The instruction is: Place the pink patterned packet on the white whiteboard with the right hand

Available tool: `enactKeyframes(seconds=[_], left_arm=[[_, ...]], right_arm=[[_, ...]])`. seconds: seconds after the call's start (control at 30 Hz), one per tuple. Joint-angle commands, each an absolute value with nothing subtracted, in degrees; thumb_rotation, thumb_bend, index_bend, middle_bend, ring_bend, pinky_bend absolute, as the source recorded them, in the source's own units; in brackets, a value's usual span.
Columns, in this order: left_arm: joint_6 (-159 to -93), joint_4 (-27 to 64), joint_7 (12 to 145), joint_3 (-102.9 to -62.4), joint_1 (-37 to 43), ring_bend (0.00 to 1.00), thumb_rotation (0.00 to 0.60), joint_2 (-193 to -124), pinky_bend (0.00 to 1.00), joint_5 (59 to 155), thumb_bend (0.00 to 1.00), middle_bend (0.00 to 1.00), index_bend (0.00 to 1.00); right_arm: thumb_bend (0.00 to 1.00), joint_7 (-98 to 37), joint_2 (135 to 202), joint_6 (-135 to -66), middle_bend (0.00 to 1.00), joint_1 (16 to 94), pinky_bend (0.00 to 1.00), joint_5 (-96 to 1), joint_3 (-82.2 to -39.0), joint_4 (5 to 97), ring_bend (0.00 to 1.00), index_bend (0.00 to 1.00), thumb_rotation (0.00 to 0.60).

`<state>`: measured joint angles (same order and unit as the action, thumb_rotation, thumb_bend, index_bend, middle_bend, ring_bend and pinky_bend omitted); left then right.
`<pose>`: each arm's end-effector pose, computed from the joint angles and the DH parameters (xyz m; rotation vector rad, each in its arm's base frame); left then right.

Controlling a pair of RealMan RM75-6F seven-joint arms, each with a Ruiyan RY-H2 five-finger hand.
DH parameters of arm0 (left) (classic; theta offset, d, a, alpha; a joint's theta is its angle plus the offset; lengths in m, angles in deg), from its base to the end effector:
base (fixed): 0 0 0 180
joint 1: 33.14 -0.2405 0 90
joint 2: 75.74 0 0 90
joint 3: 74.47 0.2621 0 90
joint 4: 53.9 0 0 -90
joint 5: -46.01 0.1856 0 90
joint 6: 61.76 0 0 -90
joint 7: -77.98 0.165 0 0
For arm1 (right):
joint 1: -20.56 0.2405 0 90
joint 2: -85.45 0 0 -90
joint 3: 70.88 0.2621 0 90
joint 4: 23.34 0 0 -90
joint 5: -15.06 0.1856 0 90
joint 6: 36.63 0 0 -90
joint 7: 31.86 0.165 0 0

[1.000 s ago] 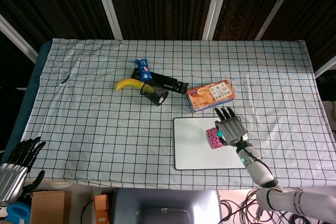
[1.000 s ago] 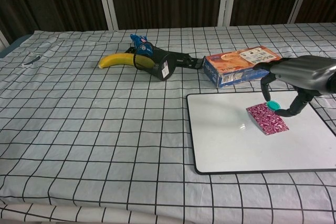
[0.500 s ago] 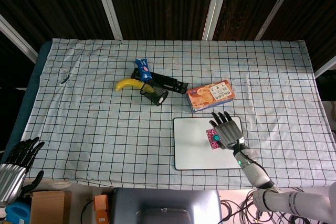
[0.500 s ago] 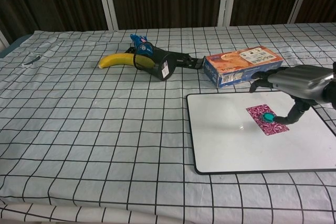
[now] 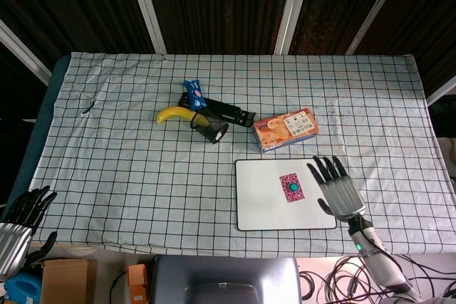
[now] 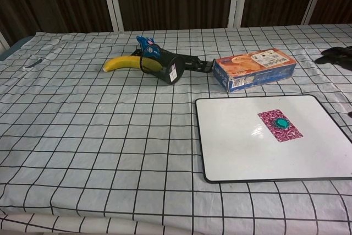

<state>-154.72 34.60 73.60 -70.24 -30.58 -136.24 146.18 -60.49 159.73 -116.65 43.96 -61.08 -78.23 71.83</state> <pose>-0.2931 0.1619 0.1928 -1.5876 -0.8038 -0.9730 -0.2561 -0.2511 0.0904 1.7367 -0.6908 0.6687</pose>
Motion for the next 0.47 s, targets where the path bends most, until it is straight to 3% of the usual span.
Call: enactKeyframes(seconds=[0.03,0.2,0.47], left_arm=[[-154.9,34.69,73.76,-70.28,-30.66,0.01,0.6,-136.32,0.09,146.26,0.4,0.0,0.0],[-154.91,34.55,74.4,-70.12,-30.56,0.01,0.6,-136.57,0.09,147.03,0.4,0.0,0.0],[-155.36,34.5,74.85,-70.03,-31.0,0.01,0.6,-136.66,0.09,147.01,0.4,0.0,0.0]], right_arm=[[0.27,-46.56,155.25,-137.06,0.0,26.6,0.0,-70.08,-84.66,67.61,0.0,0.02,0.6],[0.27,-42.45,154.73,-139.92,0.0,24.03,0.0,-72.94,-83.25,65.24,0.0,0.0,0.6],[0.27,-41.65,154.2,-135.65,0.0,23.42,0.0,-75.25,-82.33,65.19,0.0,0.0,0.6]])
